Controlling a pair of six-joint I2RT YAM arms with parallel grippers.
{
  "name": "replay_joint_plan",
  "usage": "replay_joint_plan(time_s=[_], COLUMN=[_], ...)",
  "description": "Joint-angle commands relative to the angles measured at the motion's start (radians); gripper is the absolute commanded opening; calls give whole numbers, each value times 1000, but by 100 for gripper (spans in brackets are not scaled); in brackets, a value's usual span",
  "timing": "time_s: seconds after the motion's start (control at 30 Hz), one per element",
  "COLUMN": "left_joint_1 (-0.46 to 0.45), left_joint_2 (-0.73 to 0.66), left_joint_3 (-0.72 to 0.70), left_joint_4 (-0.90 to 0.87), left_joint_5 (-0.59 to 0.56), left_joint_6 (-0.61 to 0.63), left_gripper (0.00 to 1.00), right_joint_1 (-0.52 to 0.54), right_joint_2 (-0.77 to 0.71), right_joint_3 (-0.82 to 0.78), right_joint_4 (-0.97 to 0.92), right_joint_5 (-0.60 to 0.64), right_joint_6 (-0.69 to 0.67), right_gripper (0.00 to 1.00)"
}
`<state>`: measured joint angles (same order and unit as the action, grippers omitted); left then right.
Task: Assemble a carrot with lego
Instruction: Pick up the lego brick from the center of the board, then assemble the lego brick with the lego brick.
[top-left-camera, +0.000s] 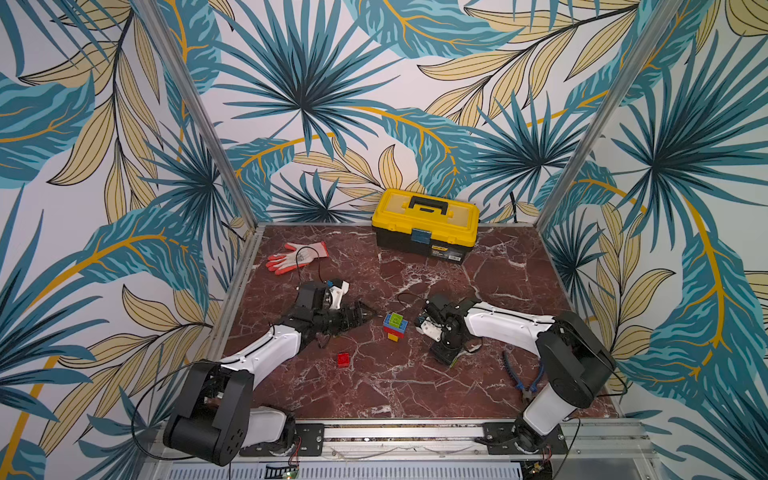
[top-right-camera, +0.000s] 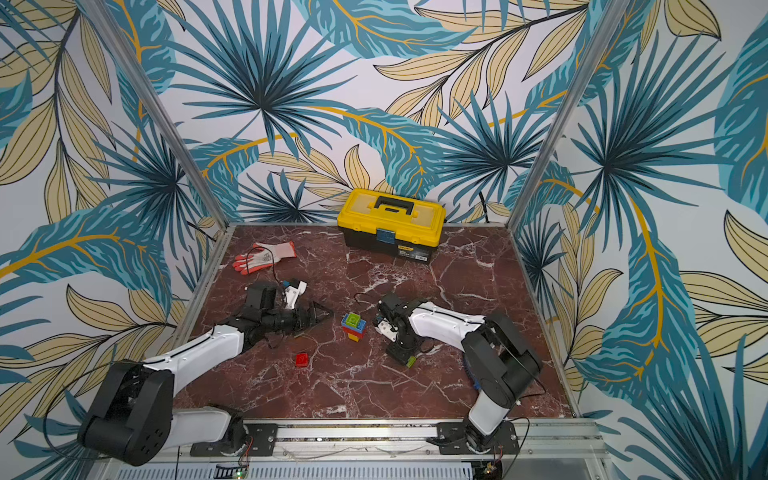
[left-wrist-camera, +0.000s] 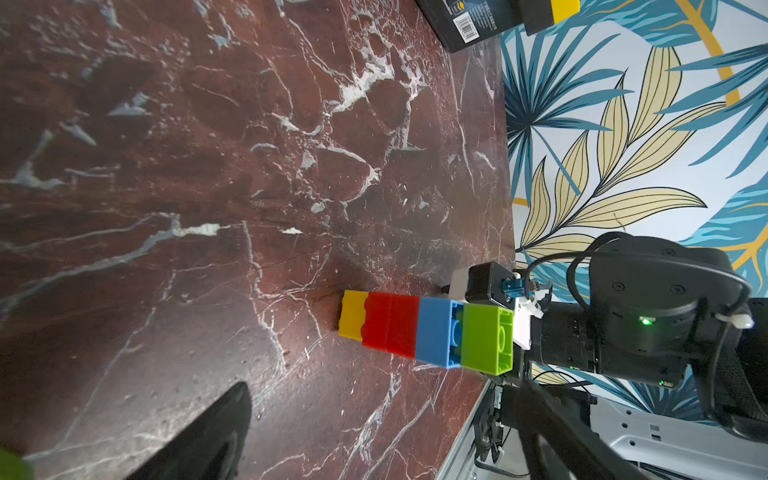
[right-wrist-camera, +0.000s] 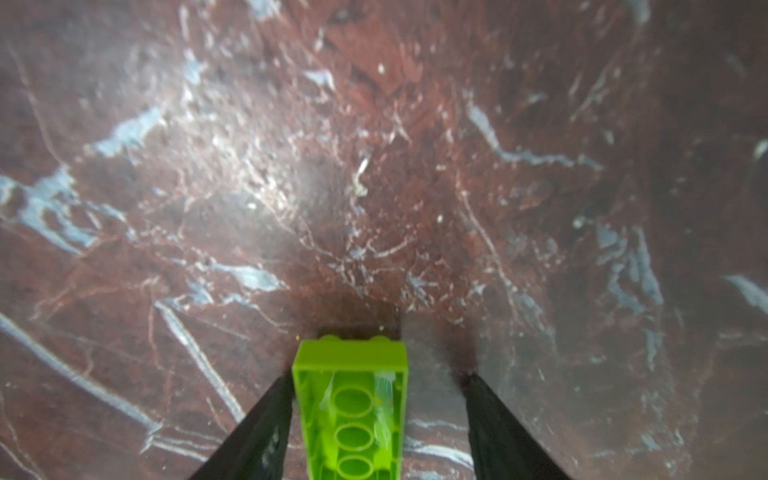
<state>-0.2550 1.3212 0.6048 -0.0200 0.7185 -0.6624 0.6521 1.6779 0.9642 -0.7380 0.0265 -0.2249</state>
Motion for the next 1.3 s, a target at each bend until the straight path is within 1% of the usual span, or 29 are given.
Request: replay_joint_plan(time_s=[0.0, 0.07, 0.23, 0.3, 0.43, 0.53, 0.6, 0.73, 0.83, 0.97, 1.13, 1.27], left_joint_1=[7, 7, 9, 8, 8, 8, 8, 8, -7, -48, -70, -72], left_joint_2=[-4, -4, -8, -8, -7, -4, 1, 11, 20, 47, 85, 100], left_joint_3=[13, 16, 15, 14, 16, 15, 16, 19, 21, 29, 38, 42], left_joint_4=[-6, -5, -6, -6, -5, -6, -6, -3, -4, -5, -4, -4], left_joint_5=[-3, -2, -3, -4, -3, -2, -1, 12, 19, -1, -21, -18], left_joint_6=[9, 8, 6, 6, 6, 9, 10, 24, 42, 59, 75, 86], left_gripper=[99, 99, 99, 99, 99, 99, 100, 99, 99, 99, 99, 99], right_joint_1=[-3, -4, -4, -4, -3, -3, -3, -5, -5, 4, 60, 107], right_joint_2=[-6, -7, 18, 19, 6, -32, -67, -118, -97, -15, 122, 214], right_joint_3=[-18, -16, 0, 1, 7, 28, 66, 228, 388, 601, 809, 918], right_joint_4=[-44, -42, -56, -57, -55, -64, -97, -218, -315, -407, -497, -536], right_joint_5=[10, 11, -12, -18, -26, -36, -25, 24, 15, -65, -86, -92], right_joint_6=[13, 22, 19, 19, 37, 67, 71, 51, 32, 6, -13, -20], right_gripper=[62, 61, 48, 41, 32, 29, 29, 29, 30, 29, 29, 29])
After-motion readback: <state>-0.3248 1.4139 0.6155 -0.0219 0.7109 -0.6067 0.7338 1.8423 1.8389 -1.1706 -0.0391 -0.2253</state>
